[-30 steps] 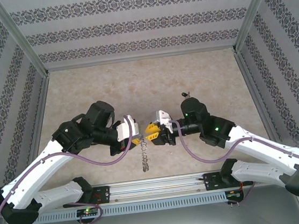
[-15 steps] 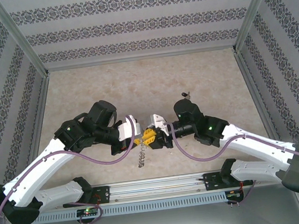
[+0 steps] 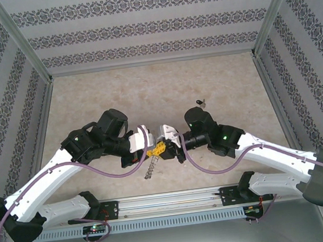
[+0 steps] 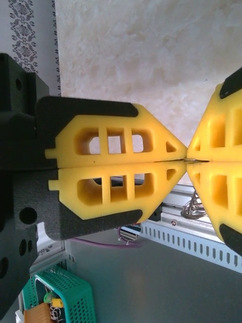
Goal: Put the keys on the keyring
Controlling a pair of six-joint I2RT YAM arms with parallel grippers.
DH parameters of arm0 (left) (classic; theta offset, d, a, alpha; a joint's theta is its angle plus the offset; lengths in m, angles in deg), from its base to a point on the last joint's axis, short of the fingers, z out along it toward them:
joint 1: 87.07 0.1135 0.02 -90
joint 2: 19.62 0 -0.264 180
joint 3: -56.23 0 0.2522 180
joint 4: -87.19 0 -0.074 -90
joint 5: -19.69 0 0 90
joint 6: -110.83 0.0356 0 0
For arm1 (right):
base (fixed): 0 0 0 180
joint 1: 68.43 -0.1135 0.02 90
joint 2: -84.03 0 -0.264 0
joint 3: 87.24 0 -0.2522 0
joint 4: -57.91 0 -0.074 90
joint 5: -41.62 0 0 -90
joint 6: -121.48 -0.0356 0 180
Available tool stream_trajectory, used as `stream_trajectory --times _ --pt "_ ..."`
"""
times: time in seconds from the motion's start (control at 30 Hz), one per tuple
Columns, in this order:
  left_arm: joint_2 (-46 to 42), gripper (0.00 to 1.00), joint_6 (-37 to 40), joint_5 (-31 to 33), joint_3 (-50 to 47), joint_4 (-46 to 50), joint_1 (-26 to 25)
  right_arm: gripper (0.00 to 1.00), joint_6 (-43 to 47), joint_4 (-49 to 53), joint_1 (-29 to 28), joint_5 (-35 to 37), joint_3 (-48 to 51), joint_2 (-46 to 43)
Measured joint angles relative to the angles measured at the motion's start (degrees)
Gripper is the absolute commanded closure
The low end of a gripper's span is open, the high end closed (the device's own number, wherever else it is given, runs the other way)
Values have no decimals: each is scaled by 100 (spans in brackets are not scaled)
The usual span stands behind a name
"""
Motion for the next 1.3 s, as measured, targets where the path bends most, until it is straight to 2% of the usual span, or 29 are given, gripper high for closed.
stream_trajectory --times 0.03,0.1,0.17,0.33,0.6,0.9,1.3 --pt "-83 100 -59 -9 -131 -146 0 100 20 22 -2 17 0 -2" --pt "-393 88 -243 -17 -551 -645 -2 100 57 66 -2 59 2 -28" --pt "-780 83 -479 -50 -994 -1182 -4 100 83 35 -2 70 37 -107" --pt "-1611 83 -1174 -142 -2011 -2433 -31 100 61 -308 -2 9 328 -647" --pt "-1818 82 -1980 -466 -2531 -3862 -35 100 -337 -1414 -2 -256 680 -911" --pt "-2000 80 -2334 -704 -2691 -4577 -35 100 -920 -2614 0 -352 1008 -984" --pt "-2284 79 -2415 -754 -2721 -4778 -35 100 -1152 -3117 13 -328 1137 -1040"
